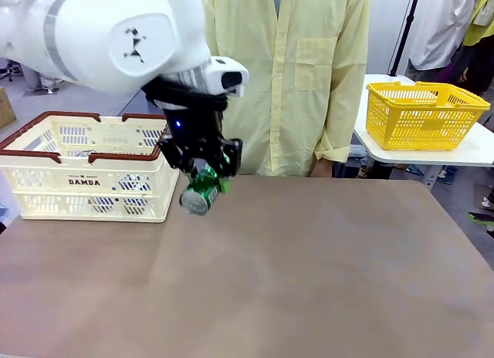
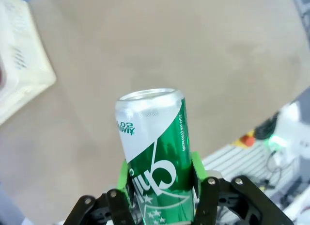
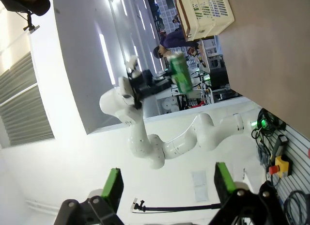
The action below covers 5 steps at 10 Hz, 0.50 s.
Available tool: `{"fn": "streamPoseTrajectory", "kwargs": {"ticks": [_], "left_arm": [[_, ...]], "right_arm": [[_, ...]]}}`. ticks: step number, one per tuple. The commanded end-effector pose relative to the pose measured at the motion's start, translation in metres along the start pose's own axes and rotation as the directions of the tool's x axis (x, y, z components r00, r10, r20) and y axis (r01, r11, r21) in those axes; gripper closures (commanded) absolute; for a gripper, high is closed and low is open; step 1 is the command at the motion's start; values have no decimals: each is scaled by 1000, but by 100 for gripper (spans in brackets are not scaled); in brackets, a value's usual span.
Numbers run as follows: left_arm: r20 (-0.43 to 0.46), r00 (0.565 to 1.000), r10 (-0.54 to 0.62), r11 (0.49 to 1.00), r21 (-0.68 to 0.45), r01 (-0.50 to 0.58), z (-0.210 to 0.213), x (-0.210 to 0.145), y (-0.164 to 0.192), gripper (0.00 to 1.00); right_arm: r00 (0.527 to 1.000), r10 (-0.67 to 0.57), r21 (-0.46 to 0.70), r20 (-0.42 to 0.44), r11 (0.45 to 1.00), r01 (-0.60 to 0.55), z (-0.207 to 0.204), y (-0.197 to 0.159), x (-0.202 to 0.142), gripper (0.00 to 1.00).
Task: Place the drinks into the Shopping basket.
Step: Pick up one drink and place it into the Shopping basket.
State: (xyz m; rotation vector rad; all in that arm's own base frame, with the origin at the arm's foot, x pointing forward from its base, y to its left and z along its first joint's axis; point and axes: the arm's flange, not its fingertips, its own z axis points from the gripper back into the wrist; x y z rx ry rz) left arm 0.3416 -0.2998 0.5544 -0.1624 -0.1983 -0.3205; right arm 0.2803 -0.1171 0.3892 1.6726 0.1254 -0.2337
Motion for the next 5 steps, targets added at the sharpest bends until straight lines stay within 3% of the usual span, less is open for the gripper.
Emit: {"fn": "streamPoseTrajectory", "kwargs": {"ticks": [1,2,3,4,5], "left_arm": [[211,964,159,985,-92,-143,56,51,81,100],[246,960,136,989,-93,-117,71,72,125,100],[211,971,110,994,-47,-103,74,92,168,100],[187,982,15,999,41,-23,70,105,204,100],[152,988,11,999,37,-16,63,110,233,100]], "right_arm": [[1000,0,11,1,1000,0,-1,6,-1,0],[1000,0,11,1,1000,0,-1,6,-1,0],[1000,0,11,1,1000,0,-1,6,-1,0],[1000,0,11,1,1000,0,-1,6,-1,0],[1000,0,11,1,1000,0,-1,6,-1,0]]}}
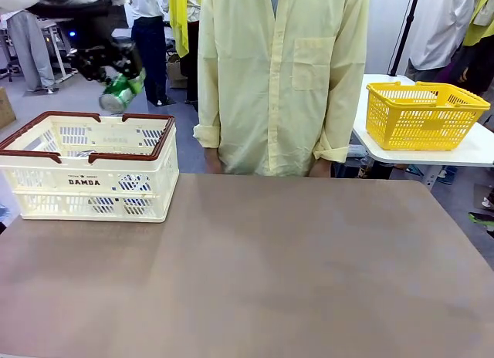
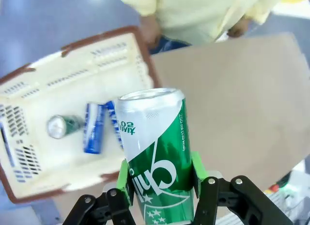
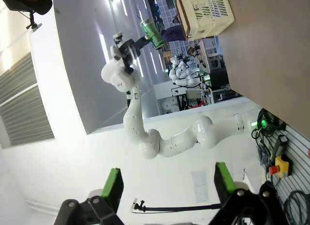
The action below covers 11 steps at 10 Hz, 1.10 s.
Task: Place the drinks into the Shopping basket.
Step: Pick up one drink and place it into the Shopping basket.
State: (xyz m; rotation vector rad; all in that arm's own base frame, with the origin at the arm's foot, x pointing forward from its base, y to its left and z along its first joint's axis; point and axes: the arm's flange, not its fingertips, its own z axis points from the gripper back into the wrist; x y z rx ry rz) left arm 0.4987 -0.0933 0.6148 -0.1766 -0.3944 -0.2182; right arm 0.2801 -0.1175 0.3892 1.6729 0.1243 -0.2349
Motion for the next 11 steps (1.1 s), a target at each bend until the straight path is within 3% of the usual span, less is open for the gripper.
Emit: {"fn": "streamPoseTrajectory", "kwargs": {"ticks": [1,2,3,4,5,7,8,10,11], "left_arm": [[-96,995,-36,999,21,38,-25,11,23,100],[-119,992,30,999,47,-25,-39,10,41,100],[-81,988,133,991,23,-132,-49,9,53,100],[-72,957,281,959,-10,-282,-47,9,54,100],[-116,992,48,999,31,-44,-59,5,56,100],[-116,992,48,999,31,-44,-59,5,56,100],[-125,985,119,993,26,-116,-67,5,60,100],[-15,993,115,992,56,-114,-96,16,63,100],[-23,993,113,992,63,-111,-109,19,69,100]], "right_arm": [[1000,0,10,-1,1000,0,-1,6,-1,0],[1000,0,10,-1,1000,0,-1,6,-1,0],[1000,0,10,-1,1000,0,-1,6,-1,0],[1000,0,10,-1,1000,0,-1,6,-1,0],[1000,0,10,-1,1000,0,-1,6,-1,0],[1000,0,10,-1,1000,0,-1,6,-1,0],[1000,0,10,-1,1000,0,-1,6,-1,0],[1000,0,10,-1,1000,0,-1,6,-1,0],[1000,0,10,-1,1000,0,-1,6,-1,0]]}}
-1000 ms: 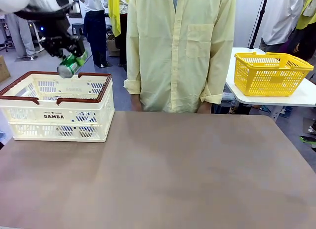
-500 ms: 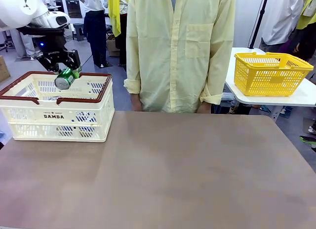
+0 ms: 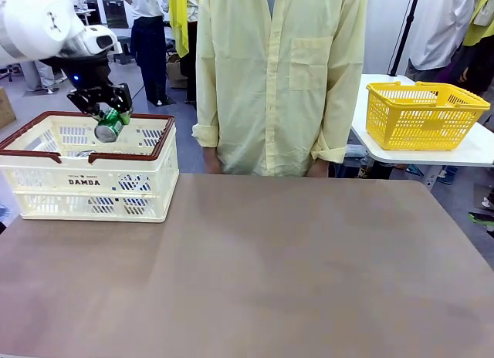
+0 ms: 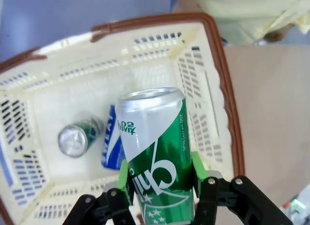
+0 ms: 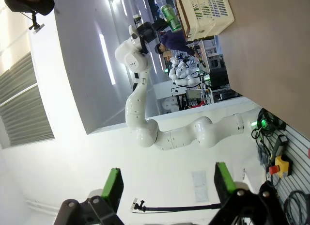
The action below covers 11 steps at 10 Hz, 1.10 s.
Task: Place the drinks into the Shopping basket.
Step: Pick up one drink and place it into the Shopping basket.
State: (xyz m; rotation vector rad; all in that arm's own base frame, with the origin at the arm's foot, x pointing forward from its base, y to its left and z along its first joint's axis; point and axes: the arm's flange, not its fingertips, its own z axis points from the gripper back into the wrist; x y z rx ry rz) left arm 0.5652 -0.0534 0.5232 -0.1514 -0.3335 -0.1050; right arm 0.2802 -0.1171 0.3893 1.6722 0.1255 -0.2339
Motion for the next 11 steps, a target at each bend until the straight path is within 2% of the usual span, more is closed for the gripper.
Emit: {"fn": "streamPoseTrajectory", "kwargs": {"ticks": [1,3,5,8,10,11], "left_arm": [[9,1000,3,1000,22,-3,-25,6,5,100],[-65,998,21,999,44,-19,-52,7,12,100],[-72,996,43,997,69,-38,-79,4,17,100],[-141,989,37,998,52,-30,-132,3,19,100],[-144,989,36,999,44,-30,-147,3,24,100],[-150,988,32,998,53,-24,-152,3,24,96]], "right_arm": [[1000,1,11,0,1000,-1,-1,6,-1,0],[1000,1,11,0,1000,-1,-1,6,-1,0],[1000,1,11,0,1000,-1,-1,6,-1,0],[1000,1,11,0,1000,-1,-1,6,-1,0],[1000,1,11,0,1000,-1,-1,6,-1,0],[1000,1,11,0,1000,-1,-1,6,-1,0]]}}
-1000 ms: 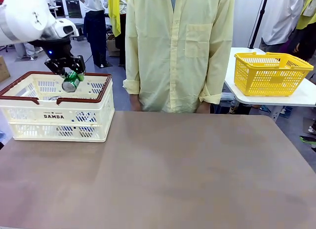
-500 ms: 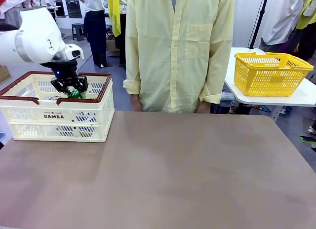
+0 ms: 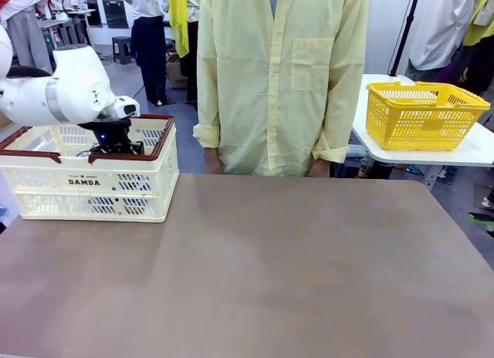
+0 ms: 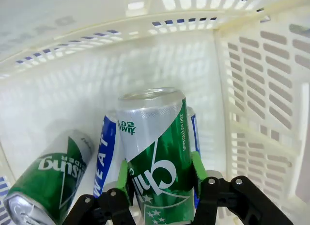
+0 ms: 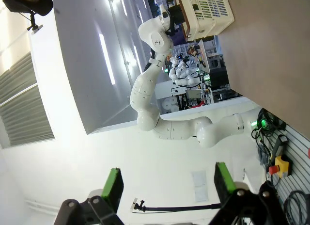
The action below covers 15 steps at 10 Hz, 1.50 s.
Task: Place the drinks into the Shopping basket.
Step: Pick up one drink and place it into the Shopping basket.
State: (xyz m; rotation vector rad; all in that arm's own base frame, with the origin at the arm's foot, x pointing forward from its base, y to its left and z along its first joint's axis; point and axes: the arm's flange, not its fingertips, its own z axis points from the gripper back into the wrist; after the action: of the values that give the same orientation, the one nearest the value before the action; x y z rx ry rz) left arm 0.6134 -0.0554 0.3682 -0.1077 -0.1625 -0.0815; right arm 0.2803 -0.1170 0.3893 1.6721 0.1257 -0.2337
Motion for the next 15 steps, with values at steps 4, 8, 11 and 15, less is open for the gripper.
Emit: {"fn": "streamPoseTrajectory", "kwargs": {"ticks": [4,8,11,15], "left_arm": [[-1,1000,1,999,32,-1,2,8,-1,0],[32,999,-16,1000,1,16,24,4,-1,0],[82,997,5,995,-103,3,123,-16,6,0],[-7,993,-119,908,-405,106,274,-56,77,0]], "right_arm": [[1000,1,11,1,1000,-1,0,6,-1,0],[1000,1,11,1,1000,-1,0,6,-1,0],[1000,1,11,1,1000,-1,0,6,-1,0],[1000,1,11,1,1000,-1,0,6,-1,0]]}}
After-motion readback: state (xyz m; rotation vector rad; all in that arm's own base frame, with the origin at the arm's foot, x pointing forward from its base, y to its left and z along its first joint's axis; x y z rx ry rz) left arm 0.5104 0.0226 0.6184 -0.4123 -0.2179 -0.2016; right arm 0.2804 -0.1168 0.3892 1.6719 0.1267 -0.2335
